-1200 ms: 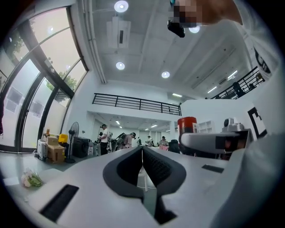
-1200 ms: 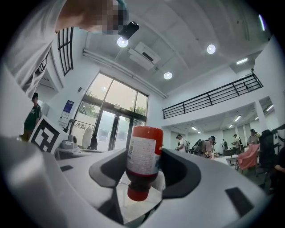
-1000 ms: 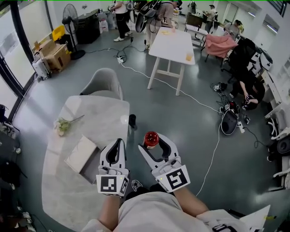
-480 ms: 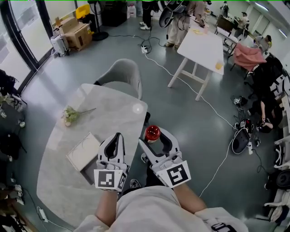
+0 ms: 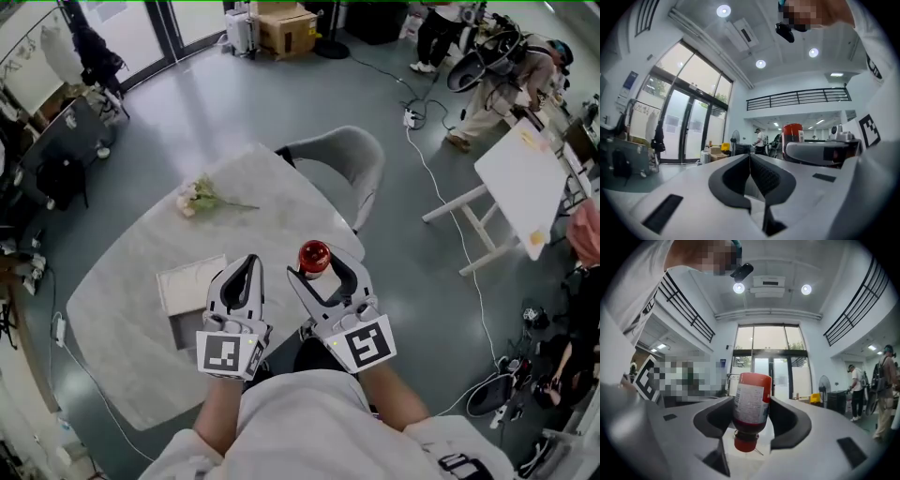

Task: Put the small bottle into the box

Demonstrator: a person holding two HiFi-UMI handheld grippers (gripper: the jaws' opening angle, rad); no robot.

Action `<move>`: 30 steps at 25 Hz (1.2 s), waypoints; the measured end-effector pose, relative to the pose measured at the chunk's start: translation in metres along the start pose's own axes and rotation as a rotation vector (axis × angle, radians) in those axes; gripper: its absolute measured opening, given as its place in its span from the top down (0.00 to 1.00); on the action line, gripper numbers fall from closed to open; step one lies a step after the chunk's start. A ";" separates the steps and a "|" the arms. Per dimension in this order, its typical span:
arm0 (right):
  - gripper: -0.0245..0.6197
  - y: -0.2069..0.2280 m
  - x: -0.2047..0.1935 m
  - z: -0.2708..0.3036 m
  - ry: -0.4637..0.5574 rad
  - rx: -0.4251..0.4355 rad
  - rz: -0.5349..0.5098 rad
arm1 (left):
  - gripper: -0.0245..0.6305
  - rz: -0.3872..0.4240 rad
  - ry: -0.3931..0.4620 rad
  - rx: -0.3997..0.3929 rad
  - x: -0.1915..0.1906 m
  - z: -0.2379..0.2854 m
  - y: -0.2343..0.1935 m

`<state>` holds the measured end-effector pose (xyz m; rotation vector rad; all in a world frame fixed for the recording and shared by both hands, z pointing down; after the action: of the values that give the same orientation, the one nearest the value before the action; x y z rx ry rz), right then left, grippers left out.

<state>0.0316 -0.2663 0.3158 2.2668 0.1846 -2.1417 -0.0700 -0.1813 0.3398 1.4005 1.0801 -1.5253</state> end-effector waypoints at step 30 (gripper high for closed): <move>0.57 -0.213 -0.086 0.112 -0.175 0.969 -0.046 | 0.93 -0.157 -0.115 0.990 -0.094 -0.248 -0.122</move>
<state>-0.1055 -0.0712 0.4092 2.3835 -1.0265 -2.8241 -0.0955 0.0929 0.4352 1.8276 0.3251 -2.3834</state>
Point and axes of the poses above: the fingertips, and each gripper's own axes: z forward along the fingers, y to its right, x out of its top, the point moved 5 cm from there along -z, backward along the fingers, and after that the axes turned 4 degrees about x, right-handed, at the moved point
